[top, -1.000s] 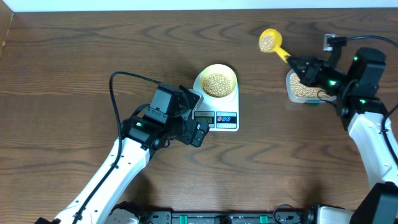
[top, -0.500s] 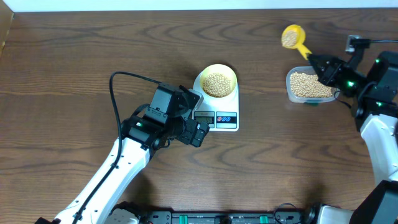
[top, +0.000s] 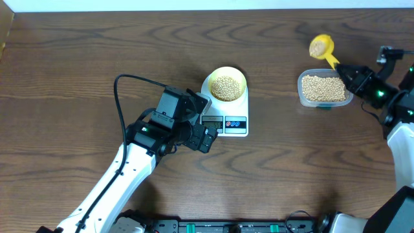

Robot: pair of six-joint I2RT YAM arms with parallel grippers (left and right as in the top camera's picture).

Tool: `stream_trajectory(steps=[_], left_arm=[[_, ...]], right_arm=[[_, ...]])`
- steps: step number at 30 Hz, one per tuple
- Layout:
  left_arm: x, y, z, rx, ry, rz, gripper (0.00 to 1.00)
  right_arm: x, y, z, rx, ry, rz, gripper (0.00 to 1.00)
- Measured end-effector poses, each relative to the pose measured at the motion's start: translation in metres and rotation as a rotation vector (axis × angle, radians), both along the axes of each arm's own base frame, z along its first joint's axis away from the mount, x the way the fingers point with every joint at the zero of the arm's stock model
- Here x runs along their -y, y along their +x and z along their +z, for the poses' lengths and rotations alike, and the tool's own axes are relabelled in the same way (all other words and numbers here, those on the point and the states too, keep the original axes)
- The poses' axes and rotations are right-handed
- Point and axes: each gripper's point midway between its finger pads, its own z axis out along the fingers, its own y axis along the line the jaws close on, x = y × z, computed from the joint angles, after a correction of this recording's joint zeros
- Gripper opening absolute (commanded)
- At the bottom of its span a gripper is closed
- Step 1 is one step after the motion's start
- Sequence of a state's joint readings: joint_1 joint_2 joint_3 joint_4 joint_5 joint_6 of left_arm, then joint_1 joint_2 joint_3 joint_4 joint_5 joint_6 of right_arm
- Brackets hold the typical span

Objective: Scoop item into bowl and weigh 50g on scale

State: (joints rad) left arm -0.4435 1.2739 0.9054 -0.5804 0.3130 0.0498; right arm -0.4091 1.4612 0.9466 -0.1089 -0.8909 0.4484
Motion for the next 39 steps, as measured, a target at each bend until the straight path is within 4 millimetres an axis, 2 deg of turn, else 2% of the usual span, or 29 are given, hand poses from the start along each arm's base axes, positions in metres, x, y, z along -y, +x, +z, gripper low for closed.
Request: stream_trajectory(steps=[8, 15, 23, 30, 39], left_arm=[[0.0, 0.0, 0.0, 0.001, 0.0, 0.0, 0.98], [0.0, 0.0, 0.0, 0.0, 0.0, 0.0, 0.98], [0.0, 0.0, 0.0, 0.0, 0.0, 0.0, 0.98], [0.0, 0.0, 0.0, 0.0, 0.0, 0.0, 0.98], [0.0, 0.0, 0.0, 0.0, 0.0, 0.0, 0.98]], right_arm=[[0.017, -0.01, -0.001, -0.012, -0.034, -0.038, 0.01], [0.029, -0.033, -0.013, -0.1, -0.189, -0.101, 0.01], [0.046, -0.048, -0.03, -0.166, -0.375, -0.128, 0.01], [0.043, -0.053, -0.045, -0.208, -0.553, -0.077, 0.01], [0.021, -0.044, -0.05, -0.175, -0.8, 0.033, 0.01]])
